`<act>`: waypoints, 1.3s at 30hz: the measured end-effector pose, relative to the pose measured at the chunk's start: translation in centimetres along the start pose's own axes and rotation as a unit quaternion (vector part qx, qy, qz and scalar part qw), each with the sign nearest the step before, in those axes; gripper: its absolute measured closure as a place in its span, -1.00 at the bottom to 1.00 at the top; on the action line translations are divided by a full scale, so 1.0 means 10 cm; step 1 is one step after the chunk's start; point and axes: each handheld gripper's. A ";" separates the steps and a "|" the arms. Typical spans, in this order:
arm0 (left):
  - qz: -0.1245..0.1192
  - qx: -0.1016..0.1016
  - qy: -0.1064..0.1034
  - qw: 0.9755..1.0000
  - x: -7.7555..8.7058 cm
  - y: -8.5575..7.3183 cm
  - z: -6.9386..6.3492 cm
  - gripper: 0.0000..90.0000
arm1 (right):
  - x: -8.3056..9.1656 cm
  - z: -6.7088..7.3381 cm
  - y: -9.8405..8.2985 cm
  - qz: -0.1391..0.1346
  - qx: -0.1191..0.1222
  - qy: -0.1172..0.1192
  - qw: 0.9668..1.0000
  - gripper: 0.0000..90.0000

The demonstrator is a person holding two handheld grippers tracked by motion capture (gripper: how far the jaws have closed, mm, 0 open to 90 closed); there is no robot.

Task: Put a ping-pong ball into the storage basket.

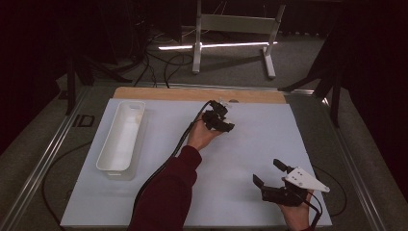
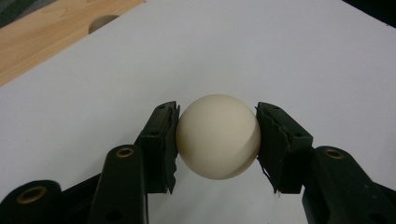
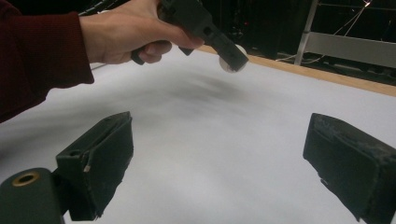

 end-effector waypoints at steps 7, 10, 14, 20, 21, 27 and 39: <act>-0.002 -0.004 0.000 1.000 0.07 0.02 0.00 0.14 | 0.00 0.00 0.00 0.000 0.000 0.000 1.000 -0.82; -0.002 -0.003 0.001 1.000 0.10 0.02 0.01 0.14 | 0.00 0.00 0.00 0.000 0.000 0.000 1.000 -0.82; -0.004 -0.005 0.002 1.000 0.15 0.03 0.03 0.14 | 0.00 0.01 0.00 0.001 0.001 0.000 1.000 -0.82; -0.011 -0.007 0.000 1.000 0.22 0.05 0.03 0.14 | 0.00 0.01 0.00 0.001 0.001 -0.001 1.000 -0.82; -0.012 -0.009 -0.001 1.000 0.23 0.06 0.03 0.14 | 0.00 0.01 0.00 0.001 0.001 0.000 1.000 -0.82; -0.011 -0.011 -0.004 1.000 0.28 0.08 0.03 0.14 | -0.01 0.01 0.00 0.001 0.001 0.000 1.000 -0.82; -0.027 -0.010 -0.008 1.000 0.43 0.11 0.07 0.14 | -0.01 0.01 0.00 0.001 0.001 0.001 1.000 -0.82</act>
Point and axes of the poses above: each handheld gripper's, and its own axes: x roughly backward along the jaws, y roughly out of its top, z roughly to its left, and after that the axes turned 9 degrees about y, right-handed
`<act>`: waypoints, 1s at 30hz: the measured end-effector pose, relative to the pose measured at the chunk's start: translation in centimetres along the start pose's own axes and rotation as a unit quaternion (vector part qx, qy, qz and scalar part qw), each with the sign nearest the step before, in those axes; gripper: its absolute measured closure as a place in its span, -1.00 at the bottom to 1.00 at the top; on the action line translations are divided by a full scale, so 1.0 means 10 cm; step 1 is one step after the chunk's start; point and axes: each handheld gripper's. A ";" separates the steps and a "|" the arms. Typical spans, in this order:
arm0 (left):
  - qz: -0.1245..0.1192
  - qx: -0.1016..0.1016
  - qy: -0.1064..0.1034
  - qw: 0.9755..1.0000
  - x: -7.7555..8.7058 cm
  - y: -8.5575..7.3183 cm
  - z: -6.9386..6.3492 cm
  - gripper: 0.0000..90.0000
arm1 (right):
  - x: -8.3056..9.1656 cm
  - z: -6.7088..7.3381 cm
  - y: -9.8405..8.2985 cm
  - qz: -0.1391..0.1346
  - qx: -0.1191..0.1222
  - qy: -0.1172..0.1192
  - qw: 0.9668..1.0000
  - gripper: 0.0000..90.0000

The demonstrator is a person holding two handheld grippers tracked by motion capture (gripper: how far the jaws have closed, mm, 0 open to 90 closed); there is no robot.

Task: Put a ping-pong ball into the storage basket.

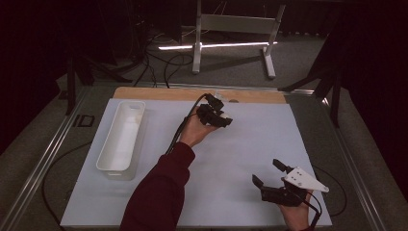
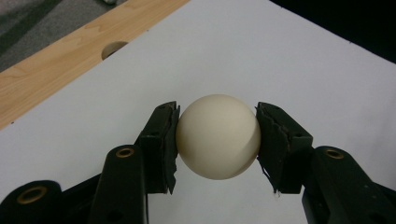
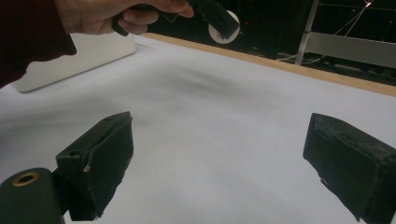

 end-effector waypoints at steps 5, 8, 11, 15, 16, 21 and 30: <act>-0.007 -0.006 0.005 1.000 0.07 0.02 0.00 0.14 | 0.00 0.00 0.00 0.000 0.000 0.000 1.000 -0.82; -0.012 -0.007 0.005 1.000 0.11 0.03 0.01 0.14 | -0.01 0.00 0.00 0.001 0.001 0.000 1.000 -0.82; -0.016 -0.010 0.005 1.000 0.15 0.04 0.02 0.14 | -0.01 0.00 0.00 0.001 0.001 0.000 1.000 -0.82; -0.020 -0.012 0.004 1.000 0.20 0.05 0.02 0.14 | -0.01 0.00 -0.01 0.001 0.000 0.000 1.000 -0.82; -0.021 -0.013 0.005 1.000 0.22 0.05 0.03 0.14 | -0.01 0.00 -0.01 0.001 0.000 0.000 1.000 -0.82; -0.026 -0.015 -0.001 1.000 0.28 0.05 0.04 0.14 | -0.01 0.00 -0.01 0.001 0.000 -0.001 1.000 -0.82; -0.034 -0.026 -0.011 0.999 0.36 0.06 0.02 0.14 | -0.01 0.00 -0.01 0.001 0.000 -0.001 1.000 -0.82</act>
Point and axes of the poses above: each handheld gripper's, and its own axes: x roughly backward along the jaws, y roughly out of its top, z roughly to its left, and after that the axes turned 9 degrees about y, right-handed
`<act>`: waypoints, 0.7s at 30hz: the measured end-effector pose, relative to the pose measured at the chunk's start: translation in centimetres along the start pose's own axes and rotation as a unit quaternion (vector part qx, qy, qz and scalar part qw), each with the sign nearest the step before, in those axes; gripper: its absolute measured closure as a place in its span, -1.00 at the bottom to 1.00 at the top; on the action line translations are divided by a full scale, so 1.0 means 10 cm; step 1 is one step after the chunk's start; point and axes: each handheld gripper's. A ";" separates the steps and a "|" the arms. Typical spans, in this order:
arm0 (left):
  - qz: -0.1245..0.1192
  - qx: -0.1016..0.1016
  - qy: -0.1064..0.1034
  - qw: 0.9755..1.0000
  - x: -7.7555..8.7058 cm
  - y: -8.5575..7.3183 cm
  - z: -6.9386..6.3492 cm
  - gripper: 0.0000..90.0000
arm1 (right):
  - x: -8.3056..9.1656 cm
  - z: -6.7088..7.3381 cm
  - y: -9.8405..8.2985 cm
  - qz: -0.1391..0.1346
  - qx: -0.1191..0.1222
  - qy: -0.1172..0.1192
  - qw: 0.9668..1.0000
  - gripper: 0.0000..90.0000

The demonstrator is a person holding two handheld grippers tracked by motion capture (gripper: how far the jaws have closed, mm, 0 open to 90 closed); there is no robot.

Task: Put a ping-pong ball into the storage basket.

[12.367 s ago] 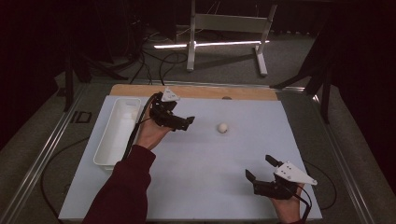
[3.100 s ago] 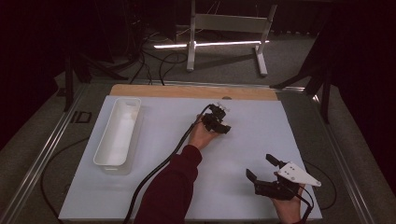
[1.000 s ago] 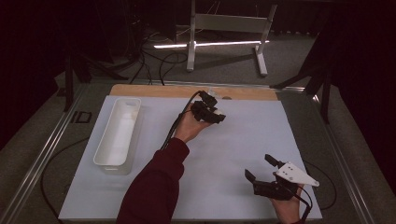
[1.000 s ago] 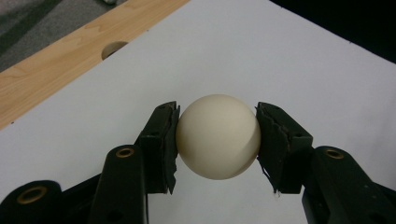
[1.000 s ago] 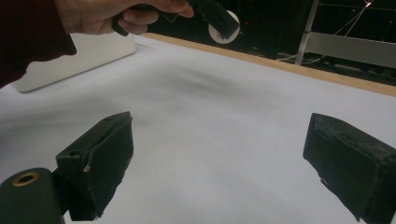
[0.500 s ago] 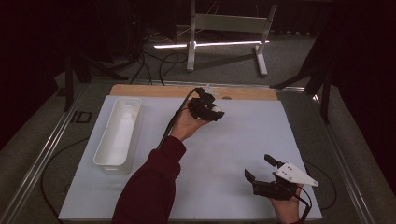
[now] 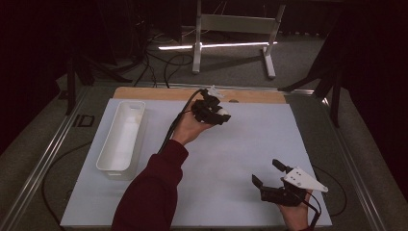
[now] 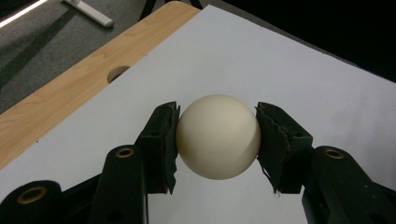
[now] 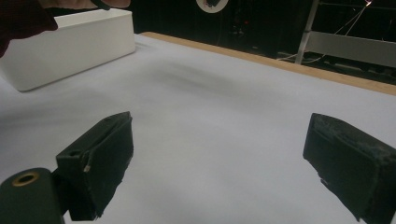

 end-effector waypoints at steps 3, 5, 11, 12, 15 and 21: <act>-0.005 -0.001 -0.005 1.000 0.03 0.00 0.00 0.14 | 0.00 0.00 0.00 0.000 0.000 -0.001 1.000 -0.82; -0.007 -0.003 -0.005 1.000 0.06 0.00 0.00 0.14 | 0.00 0.00 0.00 0.000 0.000 0.000 1.000 -0.82; -0.011 -0.009 -0.008 1.000 0.13 -0.01 0.02 0.14 | 0.01 0.00 0.00 0.000 -0.001 -0.001 1.000 -0.82; -0.012 -0.009 -0.009 1.000 0.14 -0.01 0.02 0.14 | 0.01 0.00 0.00 -0.001 -0.002 -0.001 1.000 -0.82; -0.015 -0.010 -0.010 1.000 0.17 -0.01 0.02 0.14 | 0.01 0.00 0.00 -0.001 0.000 -0.001 1.000 -0.82; -0.019 -0.018 -0.016 1.000 0.24 -0.01 0.03 0.14 | 0.01 0.00 0.00 -0.001 0.001 -0.001 1.000 -0.82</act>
Point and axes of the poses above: each handheld gripper's, and its own axes: x roughly backward along the jaws, y roughly out of its top, z roughly to its left, and after that the axes turned 9 degrees about y, right-handed
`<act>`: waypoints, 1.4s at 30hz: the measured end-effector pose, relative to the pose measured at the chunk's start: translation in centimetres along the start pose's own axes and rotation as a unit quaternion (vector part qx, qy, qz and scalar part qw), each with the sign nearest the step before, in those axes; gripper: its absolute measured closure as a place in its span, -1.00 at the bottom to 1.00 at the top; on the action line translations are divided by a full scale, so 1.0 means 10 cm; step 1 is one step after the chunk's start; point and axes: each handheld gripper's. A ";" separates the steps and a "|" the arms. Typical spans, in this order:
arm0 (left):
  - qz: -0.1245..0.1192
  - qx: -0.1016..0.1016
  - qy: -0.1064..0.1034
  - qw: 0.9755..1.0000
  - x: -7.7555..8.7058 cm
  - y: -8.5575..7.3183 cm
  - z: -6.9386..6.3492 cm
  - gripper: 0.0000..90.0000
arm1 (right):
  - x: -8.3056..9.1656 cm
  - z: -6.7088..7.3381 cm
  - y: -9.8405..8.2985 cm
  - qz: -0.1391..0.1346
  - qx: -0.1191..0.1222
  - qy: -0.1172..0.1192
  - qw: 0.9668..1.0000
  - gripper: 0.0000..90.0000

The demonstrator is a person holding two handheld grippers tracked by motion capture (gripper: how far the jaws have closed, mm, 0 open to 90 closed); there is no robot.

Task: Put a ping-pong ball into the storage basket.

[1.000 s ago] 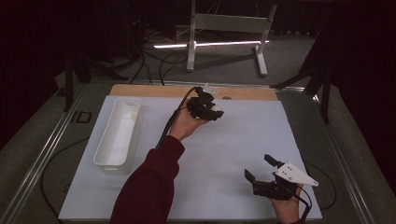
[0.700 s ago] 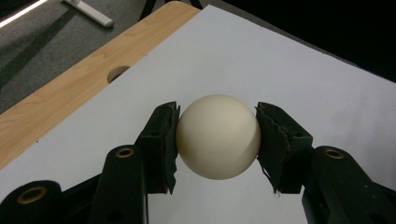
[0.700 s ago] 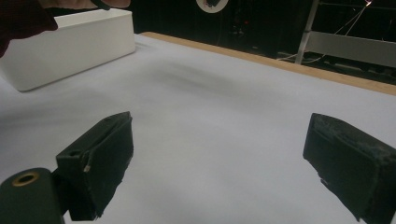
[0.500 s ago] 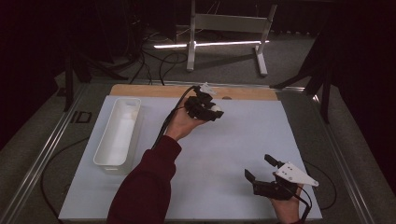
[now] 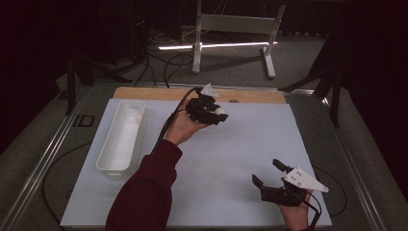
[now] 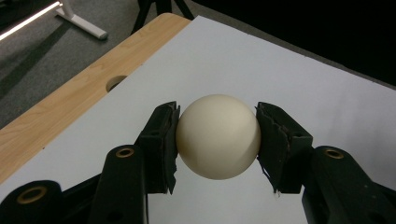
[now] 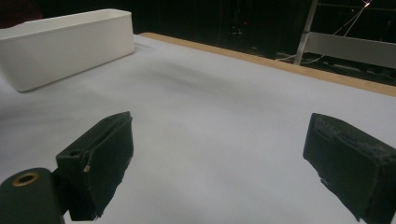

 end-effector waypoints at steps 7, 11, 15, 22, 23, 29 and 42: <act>-0.007 -0.001 -0.002 1.000 0.06 0.00 0.01 0.14 | 0.00 0.00 0.00 0.000 -0.001 -0.001 1.000 -0.82; -0.011 -0.002 -0.006 1.000 0.10 0.00 0.01 0.14 | 0.01 -0.01 0.00 0.000 -0.001 -0.002 1.000 -0.82; -0.017 -0.003 -0.010 1.000 0.13 0.00 0.01 0.14 | 0.01 -0.01 0.00 0.000 -0.001 -0.002 1.000 -0.82; -0.019 -0.008 -0.010 1.000 0.19 0.01 0.01 0.14 | 0.00 -0.01 0.00 0.000 -0.002 -0.003 1.000 -0.82; -0.019 -0.008 -0.010 1.000 0.20 0.00 0.01 0.14 | 0.00 -0.01 -0.01 0.000 -0.001 -0.002 1.000 -0.82; -0.022 -0.007 -0.008 1.000 0.26 -0.01 0.04 0.14 | 0.00 -0.01 -0.01 0.001 -0.001 -0.003 1.000 -0.82; -0.024 -0.009 -0.007 1.000 0.35 -0.03 0.07 0.14 | 0.00 -0.01 -0.01 0.001 -0.002 -0.004 1.000 -0.82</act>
Point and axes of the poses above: each handheld gripper's, and its own axes: x roughly backward along the jaws, y roughly out of its top, z roughly to its left, and after that the axes turned 9 degrees about y, right-handed
